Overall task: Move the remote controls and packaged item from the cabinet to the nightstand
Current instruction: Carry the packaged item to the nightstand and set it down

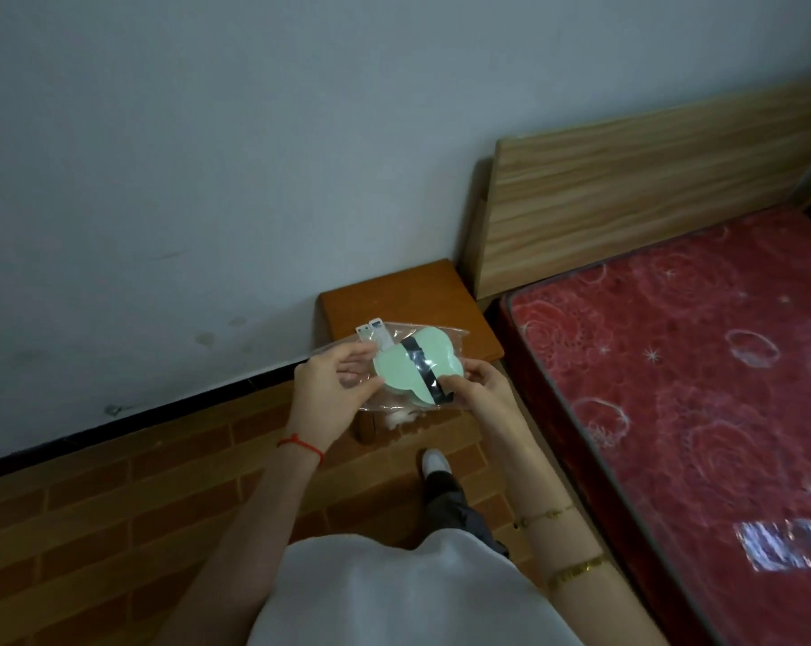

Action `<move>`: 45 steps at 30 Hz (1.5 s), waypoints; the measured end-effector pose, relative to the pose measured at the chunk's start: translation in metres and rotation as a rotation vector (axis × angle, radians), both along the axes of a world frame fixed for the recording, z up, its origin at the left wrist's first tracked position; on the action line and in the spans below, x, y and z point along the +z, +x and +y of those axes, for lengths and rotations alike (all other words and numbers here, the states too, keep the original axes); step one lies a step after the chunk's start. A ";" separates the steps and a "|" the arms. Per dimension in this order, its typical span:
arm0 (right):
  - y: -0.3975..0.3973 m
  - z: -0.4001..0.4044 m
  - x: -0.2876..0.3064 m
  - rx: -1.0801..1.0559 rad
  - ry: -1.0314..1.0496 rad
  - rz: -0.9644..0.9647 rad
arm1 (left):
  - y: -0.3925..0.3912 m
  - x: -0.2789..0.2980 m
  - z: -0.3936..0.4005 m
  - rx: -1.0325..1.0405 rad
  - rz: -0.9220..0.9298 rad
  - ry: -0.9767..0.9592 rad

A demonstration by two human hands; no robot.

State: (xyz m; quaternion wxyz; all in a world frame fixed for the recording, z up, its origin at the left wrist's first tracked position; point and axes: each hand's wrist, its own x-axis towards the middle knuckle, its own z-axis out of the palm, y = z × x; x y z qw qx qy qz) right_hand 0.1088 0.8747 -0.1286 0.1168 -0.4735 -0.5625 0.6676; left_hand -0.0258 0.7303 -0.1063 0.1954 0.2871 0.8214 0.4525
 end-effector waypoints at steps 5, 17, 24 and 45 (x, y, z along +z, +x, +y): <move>-0.042 0.087 -0.019 0.104 -0.012 -0.015 | -0.026 -0.016 0.073 0.075 0.012 -0.023; -0.144 0.228 -0.084 0.220 -0.056 -0.146 | -0.099 -0.075 0.205 0.178 -0.102 -0.105; -0.185 0.267 -0.176 0.205 -0.090 -0.303 | -0.135 -0.167 0.246 0.114 -0.239 -0.233; -0.219 0.307 -0.387 0.334 0.147 -0.458 | -0.159 -0.383 0.288 0.017 -0.199 -0.401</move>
